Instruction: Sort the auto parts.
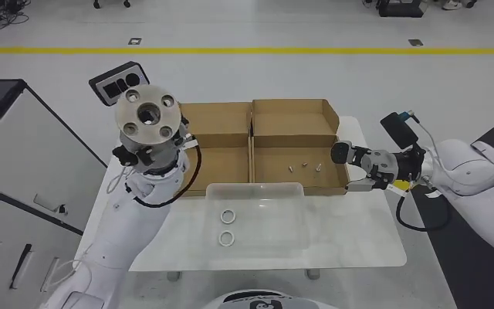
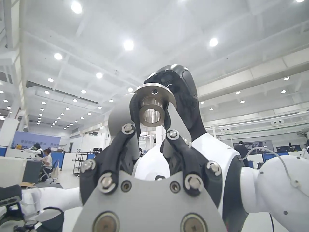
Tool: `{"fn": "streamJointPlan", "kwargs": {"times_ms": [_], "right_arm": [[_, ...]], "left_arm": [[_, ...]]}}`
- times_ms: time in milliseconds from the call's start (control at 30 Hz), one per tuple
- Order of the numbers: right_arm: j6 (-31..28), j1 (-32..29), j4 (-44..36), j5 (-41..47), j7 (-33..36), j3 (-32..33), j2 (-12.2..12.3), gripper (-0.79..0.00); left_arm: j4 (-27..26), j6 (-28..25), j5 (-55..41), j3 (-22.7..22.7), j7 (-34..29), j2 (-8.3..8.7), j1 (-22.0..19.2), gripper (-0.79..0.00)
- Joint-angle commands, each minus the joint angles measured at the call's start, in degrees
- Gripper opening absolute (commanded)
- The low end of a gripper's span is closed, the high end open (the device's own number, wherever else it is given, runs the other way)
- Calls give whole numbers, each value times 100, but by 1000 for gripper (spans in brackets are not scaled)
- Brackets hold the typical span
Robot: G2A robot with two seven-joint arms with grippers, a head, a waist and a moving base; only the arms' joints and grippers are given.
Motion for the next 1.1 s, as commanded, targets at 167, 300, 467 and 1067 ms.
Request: {"fn": "streamJointPlan", "kwargs": {"times_ms": [167,300,467,1067], "right_arm": [[0,-2,2,-6,0,2,-4,0],[0,-2,2,-6,0,2,-4,0],[0,-2,2,-6,0,2,-4,0],[0,-2,2,-6,0,2,-4,0]], "left_arm": [[308,462,1152,-131,-459,92,-11,-785],[300,502,1512,-175,-498,132,28,-785],[213,361,1279,-77,-358,140,44,-785],[-3,26,186,211,-24,114,-77,-785]]}}
